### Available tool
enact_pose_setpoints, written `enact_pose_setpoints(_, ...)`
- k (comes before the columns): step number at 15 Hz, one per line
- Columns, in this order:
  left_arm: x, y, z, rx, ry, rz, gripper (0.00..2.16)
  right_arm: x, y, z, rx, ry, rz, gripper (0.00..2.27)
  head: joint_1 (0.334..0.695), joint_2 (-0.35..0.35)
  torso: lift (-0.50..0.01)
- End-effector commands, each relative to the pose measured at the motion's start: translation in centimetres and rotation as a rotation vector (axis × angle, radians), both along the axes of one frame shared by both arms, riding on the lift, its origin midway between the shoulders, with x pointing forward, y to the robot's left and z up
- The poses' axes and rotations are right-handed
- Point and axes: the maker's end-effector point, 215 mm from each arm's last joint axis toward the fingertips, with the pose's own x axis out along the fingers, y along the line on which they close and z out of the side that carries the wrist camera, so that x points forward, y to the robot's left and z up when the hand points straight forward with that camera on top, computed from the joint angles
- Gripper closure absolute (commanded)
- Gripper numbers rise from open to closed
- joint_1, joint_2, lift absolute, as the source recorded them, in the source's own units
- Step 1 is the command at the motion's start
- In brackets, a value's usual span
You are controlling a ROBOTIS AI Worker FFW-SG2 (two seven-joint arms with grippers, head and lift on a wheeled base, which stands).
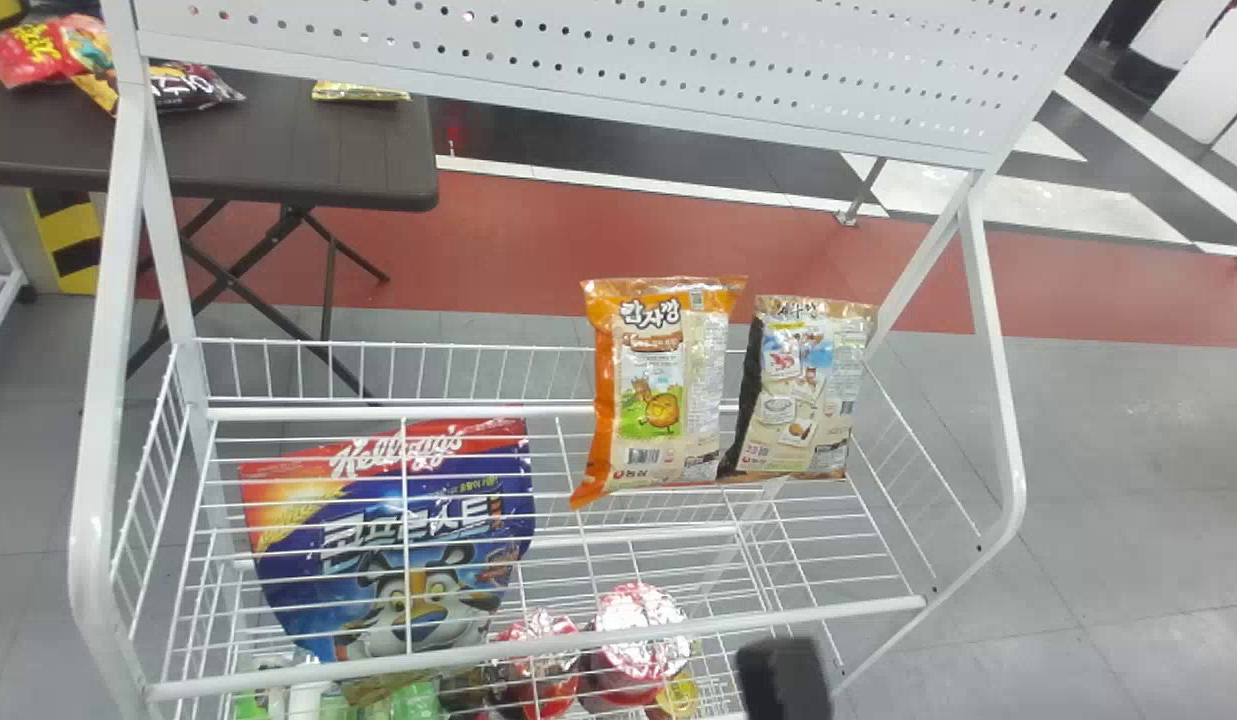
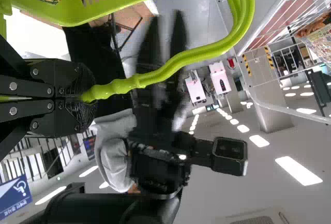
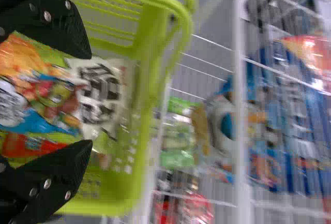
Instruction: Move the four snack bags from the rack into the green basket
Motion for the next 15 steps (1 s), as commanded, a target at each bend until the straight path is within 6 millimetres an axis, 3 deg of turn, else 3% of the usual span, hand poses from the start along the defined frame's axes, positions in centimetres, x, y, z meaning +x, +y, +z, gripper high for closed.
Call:
enact_pose_setpoints(1, -0.1, -0.1, 0.1, -0.002, -0.002, -0.003, 1.49, 6.4, -3.9, 5.0, -0.042, -0.282, -0.105, 0.09, 0.695, -0.350, 0.000)
enact_pose_setpoints(2, -0.2, -0.2, 0.0, -0.002, -0.002, -0.006, 1.49, 8.6, -5.1, 6.7, -0.059, -0.372, -0.133, 0.09, 0.695, -0.350, 0.000)
enact_pose_setpoints(6, -0.6, -0.5, 0.0, -0.001, 0.003, -0.015, 1.49, 16.7, -9.8, 10.1, -0.125, -0.549, -0.258, 0.09, 0.695, -0.350, 0.000)
enact_pose_setpoints(9, -0.6, -0.2, 0.0, 0.003, 0.001, -0.016, 1.49, 21.5, -11.9, 10.8, -0.176, -0.619, -0.315, 0.09, 0.695, -0.350, 0.000)
enact_pose_setpoints(15, -0.5, 0.1, -0.1, 0.006, 0.001, -0.010, 1.49, 27.1, -11.7, 10.2, -0.173, -0.649, -0.309, 0.09, 0.695, -0.350, 0.000)
